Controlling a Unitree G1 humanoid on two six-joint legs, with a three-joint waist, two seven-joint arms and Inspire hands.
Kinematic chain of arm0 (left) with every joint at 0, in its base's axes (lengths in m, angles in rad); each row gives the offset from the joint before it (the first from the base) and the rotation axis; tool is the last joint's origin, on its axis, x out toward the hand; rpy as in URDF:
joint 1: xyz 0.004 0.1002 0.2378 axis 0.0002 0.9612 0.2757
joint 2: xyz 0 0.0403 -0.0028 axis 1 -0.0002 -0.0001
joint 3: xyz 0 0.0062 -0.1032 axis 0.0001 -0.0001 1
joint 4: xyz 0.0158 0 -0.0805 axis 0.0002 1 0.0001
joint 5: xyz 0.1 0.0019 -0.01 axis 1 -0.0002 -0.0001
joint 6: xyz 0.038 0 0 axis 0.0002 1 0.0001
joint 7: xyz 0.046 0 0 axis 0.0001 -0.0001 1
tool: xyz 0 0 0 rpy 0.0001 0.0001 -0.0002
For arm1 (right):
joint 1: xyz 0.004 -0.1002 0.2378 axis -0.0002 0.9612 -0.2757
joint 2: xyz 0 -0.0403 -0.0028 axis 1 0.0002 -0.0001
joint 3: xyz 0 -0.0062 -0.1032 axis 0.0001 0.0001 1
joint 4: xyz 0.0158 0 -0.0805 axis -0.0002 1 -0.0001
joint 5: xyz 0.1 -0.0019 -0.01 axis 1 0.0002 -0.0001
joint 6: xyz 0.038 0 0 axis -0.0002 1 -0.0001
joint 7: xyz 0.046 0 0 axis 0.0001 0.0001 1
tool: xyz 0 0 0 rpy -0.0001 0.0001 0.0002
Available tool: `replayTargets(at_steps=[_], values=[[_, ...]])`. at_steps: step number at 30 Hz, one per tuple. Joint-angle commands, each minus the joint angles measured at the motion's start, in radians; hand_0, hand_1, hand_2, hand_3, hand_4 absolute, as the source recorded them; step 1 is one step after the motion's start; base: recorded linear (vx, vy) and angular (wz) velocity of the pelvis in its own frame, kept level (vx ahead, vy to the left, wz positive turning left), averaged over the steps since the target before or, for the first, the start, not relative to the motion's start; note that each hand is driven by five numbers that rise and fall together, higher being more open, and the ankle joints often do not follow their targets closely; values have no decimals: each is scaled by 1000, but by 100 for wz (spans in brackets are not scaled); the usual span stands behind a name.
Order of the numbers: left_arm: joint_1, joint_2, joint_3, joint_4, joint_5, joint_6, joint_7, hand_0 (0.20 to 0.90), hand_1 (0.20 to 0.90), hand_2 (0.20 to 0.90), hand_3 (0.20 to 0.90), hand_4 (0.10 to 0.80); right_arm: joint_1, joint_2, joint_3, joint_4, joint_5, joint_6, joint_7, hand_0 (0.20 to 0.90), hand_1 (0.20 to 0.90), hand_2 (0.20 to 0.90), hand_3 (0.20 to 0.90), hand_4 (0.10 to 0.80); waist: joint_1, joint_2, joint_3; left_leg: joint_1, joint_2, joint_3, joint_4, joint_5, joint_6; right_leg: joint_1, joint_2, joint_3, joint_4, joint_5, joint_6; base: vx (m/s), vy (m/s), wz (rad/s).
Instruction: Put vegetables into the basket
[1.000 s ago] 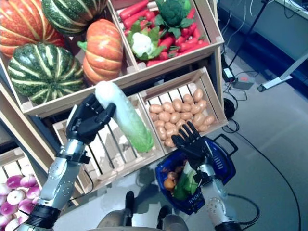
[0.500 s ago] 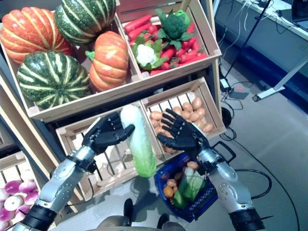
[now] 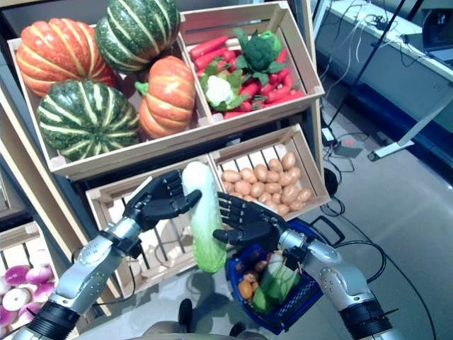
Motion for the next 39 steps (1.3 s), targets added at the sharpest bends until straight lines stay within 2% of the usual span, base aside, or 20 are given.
replayTargets(at_steps=[1, 11, 15, 23, 31, 32, 33, 34, 39], values=[[-112, -14, 18, -72, -88, -144, -17, 300, 300, 300, 300, 400, -57, 6, 77, -14, 67, -8, 128, 900, 900, 900, 900, 800, 11, -28, -95, 71, -1, 8, 1, -130, -23, -34, -74, 23, -64, 138, 50, 0, 0, 0], [-100, -29, 5, -79, -127, -146, -51, 300, 300, 300, 300, 400, -33, 33, 113, 34, 45, 35, 105, 900, 900, 900, 900, 800, 10, -24, -98, 76, -2, 3, 1, -135, -23, -31, -76, 28, -64, 135, 52, 0, 0, 0], [-101, -34, -3, -81, -124, -147, -61, 300, 300, 300, 300, 400, -32, 41, 114, 62, 40, 47, 35, 900, 900, 900, 900, 800, 8, -22, -100, 78, -1, 2, 1, -137, -23, -31, -76, 34, -64, 135, 53, 0, 0, 0], [-98, -42, -11, -95, -112, -146, -37, 300, 300, 300, 300, 400, -21, 77, 88, 85, 90, -1, -185, 900, 900, 900, 900, 800, -2, -18, -98, 78, 0, 7, 1, -137, -19, -35, -76, 47, -64, 138, 55, 0, 0, 0], [-108, -44, -25, -106, -72, -110, -25, 300, 300, 300, 300, 400, -24, 101, 92, 68, 76, 18, -209, 900, 900, 900, 900, 800, -7, -15, -95, 76, 0, 10, 1, -134, -18, -40, -74, 53, -64, 141, 56, 0, 0, 0], [-109, -42, -26, -109, -75, -106, -32, 300, 300, 300, 300, 400, -26, 99, 96, 67, 76, 20, -208, 796, 796, 796, 796, 731, -7, -15, -95, 76, 1, 10, 1, -134, -19, -40, -74, 53, -64, 140, 56, 0, 0, 0], [-111, -35, -28, -111, -82, -106, -45, 300, 300, 300, 300, 400, -31, 95, 99, 69, 79, 20, -205, 469, 469, 469, 469, 513, -5, -14, -94, 76, 0, 10, 1, -135, -18, -41, -74, 54, -64, 141, 55, 0, 0, 0], [-112, -34, -29, -112, -85, -106, -49, 300, 300, 300, 300, 400, -33, 95, 101, 71, 80, 19, -205, 300, 300, 300, 300, 400, -5, -14, -94, 76, 0, 9, 1, -135, -18, -41, -74, 53, -64, 141, 55, 0, 0, 0], [-115, -32, -42, -120, -88, -80, -67, 300, 300, 300, 300, 400, -34, 96, 110, 75, 84, 10, -195, 300, 300, 300, 300, 400, -4, -13, -97, 74, 0, 7, 1, -137, -19, -40, -75, 54, -64, 138, 57, 0, 0, 0]])
